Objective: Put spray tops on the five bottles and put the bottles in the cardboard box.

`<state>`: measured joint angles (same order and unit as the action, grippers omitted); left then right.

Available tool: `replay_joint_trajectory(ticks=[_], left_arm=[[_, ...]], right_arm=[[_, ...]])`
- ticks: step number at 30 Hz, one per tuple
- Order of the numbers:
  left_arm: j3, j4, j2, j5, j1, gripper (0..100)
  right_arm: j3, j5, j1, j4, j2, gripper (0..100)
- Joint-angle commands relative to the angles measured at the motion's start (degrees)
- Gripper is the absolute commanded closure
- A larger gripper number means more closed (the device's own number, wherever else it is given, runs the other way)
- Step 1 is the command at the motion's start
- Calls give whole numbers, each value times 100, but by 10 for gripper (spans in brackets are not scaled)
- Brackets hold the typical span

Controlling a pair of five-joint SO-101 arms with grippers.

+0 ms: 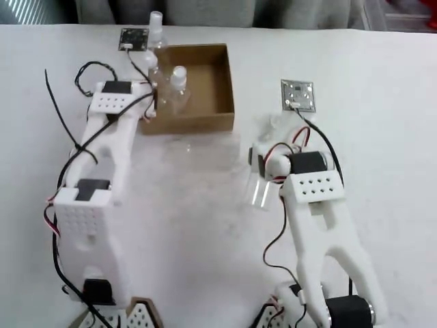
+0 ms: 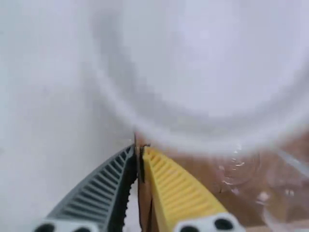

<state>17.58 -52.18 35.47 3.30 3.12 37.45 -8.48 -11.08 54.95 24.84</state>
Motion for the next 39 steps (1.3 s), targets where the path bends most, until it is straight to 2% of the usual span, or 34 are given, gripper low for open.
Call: replay_joint_trajectory(ticks=[1, 7, 12, 26, 30, 39], left_arm=[[26, 114, -154, -70, -303, 979], [26, 105, -154, -88, -444, 980], [18, 70, -154, -642, -585, 980], [-229, 105, -163, -686, -716, 980], [-229, 70, -163, -1020, -716, 980], [-229, 70, -163, -1029, -716, 980]], right_arm=[[-26, 79, 75, -215, 259, 981], [-26, 79, 75, -215, 259, 981], [-26, 79, 84, -215, 259, 981], [-26, 79, 84, -215, 259, 981], [-26, 79, 84, -215, 259, 981], [-26, 79, 84, -215, 259, 981]])
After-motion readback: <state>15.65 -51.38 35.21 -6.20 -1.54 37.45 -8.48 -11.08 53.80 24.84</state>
